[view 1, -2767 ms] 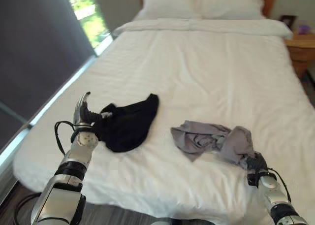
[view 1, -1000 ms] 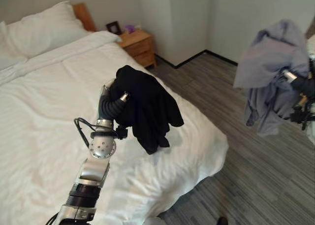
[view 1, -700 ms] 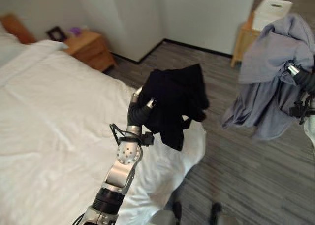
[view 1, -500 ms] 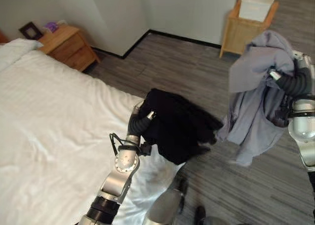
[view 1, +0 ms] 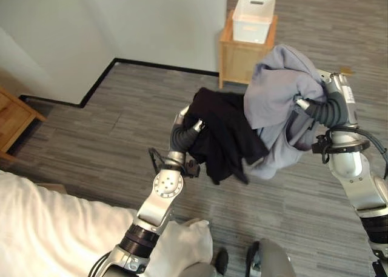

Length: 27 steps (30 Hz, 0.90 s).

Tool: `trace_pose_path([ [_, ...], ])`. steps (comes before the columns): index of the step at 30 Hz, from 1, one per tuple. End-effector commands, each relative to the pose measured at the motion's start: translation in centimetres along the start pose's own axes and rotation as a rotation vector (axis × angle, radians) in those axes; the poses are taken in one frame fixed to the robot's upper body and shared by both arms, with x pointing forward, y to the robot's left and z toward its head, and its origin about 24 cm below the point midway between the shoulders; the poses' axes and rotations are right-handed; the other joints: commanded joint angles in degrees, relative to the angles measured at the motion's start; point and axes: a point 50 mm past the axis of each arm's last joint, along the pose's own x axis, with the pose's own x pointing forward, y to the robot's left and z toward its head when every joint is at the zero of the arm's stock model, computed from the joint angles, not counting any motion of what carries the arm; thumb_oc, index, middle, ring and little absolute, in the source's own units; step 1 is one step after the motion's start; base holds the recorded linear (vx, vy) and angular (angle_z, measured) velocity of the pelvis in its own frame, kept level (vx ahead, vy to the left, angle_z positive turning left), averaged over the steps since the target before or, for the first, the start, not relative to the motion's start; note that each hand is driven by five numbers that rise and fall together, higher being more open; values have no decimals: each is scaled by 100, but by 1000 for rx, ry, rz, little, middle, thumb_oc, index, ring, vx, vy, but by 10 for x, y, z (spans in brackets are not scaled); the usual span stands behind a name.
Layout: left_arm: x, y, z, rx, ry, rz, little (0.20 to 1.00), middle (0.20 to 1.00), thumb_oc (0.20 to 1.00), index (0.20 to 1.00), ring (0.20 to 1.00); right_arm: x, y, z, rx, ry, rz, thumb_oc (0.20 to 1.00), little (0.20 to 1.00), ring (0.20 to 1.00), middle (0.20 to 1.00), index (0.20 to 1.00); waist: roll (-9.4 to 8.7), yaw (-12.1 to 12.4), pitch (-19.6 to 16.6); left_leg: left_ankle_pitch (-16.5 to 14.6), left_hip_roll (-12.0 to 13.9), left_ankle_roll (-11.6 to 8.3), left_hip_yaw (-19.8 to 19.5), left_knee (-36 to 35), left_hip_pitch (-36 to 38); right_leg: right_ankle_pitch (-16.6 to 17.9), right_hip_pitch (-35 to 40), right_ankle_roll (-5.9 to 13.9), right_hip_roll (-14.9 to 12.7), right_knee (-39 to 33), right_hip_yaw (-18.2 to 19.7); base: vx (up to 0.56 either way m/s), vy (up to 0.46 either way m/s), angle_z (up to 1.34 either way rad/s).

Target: Pick up bed clothes into laundry basket.

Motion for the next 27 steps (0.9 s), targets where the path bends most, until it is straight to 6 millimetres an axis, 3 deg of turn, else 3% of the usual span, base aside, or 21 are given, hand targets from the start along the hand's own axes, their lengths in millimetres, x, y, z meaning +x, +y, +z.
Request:
trace_pose_path([
  [1, -14, 17, 10, -4, -67, 13, 200, 200, 200, 200, 200, 16, -28, 7, -33, -62, -157, 200, 200, 200, 200, 200, -274, 102, -340, -343, 399, -416, 443, -238, -39, 1507, 683, 434, -173, -1157, -308, 588, -236, 53],
  [2, -18, 24, 9, 6, -60, 26, 200, 200, 200, 200, 200, 13, -25, 3, -53, -44, -133, 200, 200, 200, 200, 200, -276, 126, -366, -607, 521, -485, 451, -238, 315, 1663, 557, 481, -279, -1406, -788, 569, -236, 54],
  [4, -18, 26, 11, 5, -66, 28, 200, 200, 200, 200, 200, 10, -22, -1, -74, -24, -108, 200, 200, 200, 200, 200, -340, 187, -466, -776, 589, -459, 428, -238, 637, 1692, 690, 422, -296, -1521, -996, 584, -236, 47],
  [5, -19, 25, 9, 10, -59, 21, 200, 200, 200, 200, 200, 7, -18, -3, -73, -9, -95, 200, 200, 200, 200, 200, -331, 169, -511, -668, 682, -512, 410, -136, 793, 1743, 857, 315, -199, -1530, -947, 824, -305, 37],
  [7, -22, 24, 4, -24, -29, 30, 200, 200, 200, 200, 200, 3, -14, -6, -83, 2, -71, 200, 200, 200, 200, 200, -284, 194, -611, -107, 869, -847, 657, 1680, 458, 1632, 1490, 127, 37, -1624, -877, 598, -297, -3],
  [9, -24, 26, 6, -30, -31, 41, 200, 200, 200, 200, 200, 8, -19, -2, -119, -32, -92, 200, 200, 200, 200, 200, -458, 421, -378, 506, 528, -934, 475, 3779, -470, 1476, 1901, -112, 53, -1673, -750, 335, -343, -48],
  [11, -25, 27, 9, -40, -42, 49, 200, 200, 200, 200, 200, 14, -23, -2, -144, -40, -101, 200, 200, 200, 200, 200, -690, 588, -216, 408, 228, -841, 612, 4608, -1272, 1352, 2160, -183, -121, -1738, -644, 206, -193, -82],
  [12, -24, 27, 9, -39, -45, 49, 200, 200, 200, 200, 200, 15, -23, -2, -143, -40, -103, 200, 200, 200, 200, 200, -657, 626, -212, 340, 270, -828, 650, 4737, -1339, 1334, 2123, -184, -83, -1713, -605, 223, -57, -99],
  [14, -25, 29, 10, -72, -45, 67, 200, 200, 200, 200, 200, 18, -24, -6, -157, -26, -88, 200, 200, 200, 200, 200, -681, 869, -140, 160, 288, -746, 822, 4364, -1888, 1183, 2331, -145, -117, -1737, -426, 287, 12, -56],
  [16, -27, 29, 9, -80, -40, 67, 200, 200, 200, 200, 200, 19, -23, -8, -162, -18, -72, 200, 200, 200, 200, 200, -658, 998, -136, 91, 294, -700, 850, 3838, -1967, 1111, 2386, -108, -101, -1746, -303, 289, 54, -73],
  [17, -31, 32, 5, -69, -22, 79, 200, 200, 200, 200, 200, 18, -23, -13, -175, -7, -49, 200, 200, 200, 200, 200, -590, 1139, -171, -6, 332, -628, 862, 2551, -1938, 992, 2508, -15, -45, -1750, -160, 551, 84, -110],
  [18, -34, 35, 1, -59, -2, 86, 200, 200, 200, 200, 200, 18, -21, -18, -190, 4, -15, 200, 200, 200, 200, 200, -454, 1289, -284, 344, 418, -630, 836, 1112, -1940, 803, 2700, 29, 85, -1750, -88, 667, 83, -102],
  [19, -35, 34, -1, -55, 8, 82, 200, 200, 200, 200, 200, 18, -19, -21, -195, 14, 0, 200, 200, 200, 200, 200, -413, 1344, -303, 702, 421, -669, 943, 599, -1872, 719, 2835, 35, 123, -1750, -93, 666, 38, -56],
  [20, -32, 32, -2, -52, 8, 71, 200, 200, 200, 200, 200, 24, -23, -22, -202, 18, -15, 200, 200, 200, 200, 200, -323, 1400, -347, 1081, 448, -692, 1488, 143, -2040, 452, 3171, 4, 215, -1750, -169, 462, 10, -24],
  [21, -30, 31, 0, -54, -3, 66, 200, 200, 200, 200, 200, 26, -23, -22, -201, 17, -19, 200, 200, 200, 200, 200, -291, 1426, -392, 1146, 483, -669, 1747, 104, -2046, 385, 3275, 1, 235, -1750, -208, 322, 12, -17],
  [25, -33, 29, -4, -56, 18, 53, 200, 200, 200, 200, 200, 32, -21, -27, -246, 35, 8, 200, 200, 200, 200, 200, -321, 1643, -654, 1110, 325, -485, 1710, -129, -1819, 262, 3596, 22, 261, -1698, -203, 398, 26, 25],
  [26, -32, 25, -6, -53, 30, 32, 200, 200, 200, 200, 200, 33, -23, -31, -282, 50, 8, 200, 200, 200, 200, 200, -518, 1650, -739, 950, 221, -349, 1765, -161, -1590, 310, 3655, 188, 129, -986, -296, 329, 13, 29],
  [27, -31, 25, -8, -48, 42, 33, 200, 200, 200, 200, 200, 35, -25, -33, -298, 61, 5, 200, 200, 200, 200, 200, -539, 1628, -777, 908, 202, -292, 1775, -209, -1460, 490, 3541, 304, 63, -625, -325, 436, 49, 8],
])
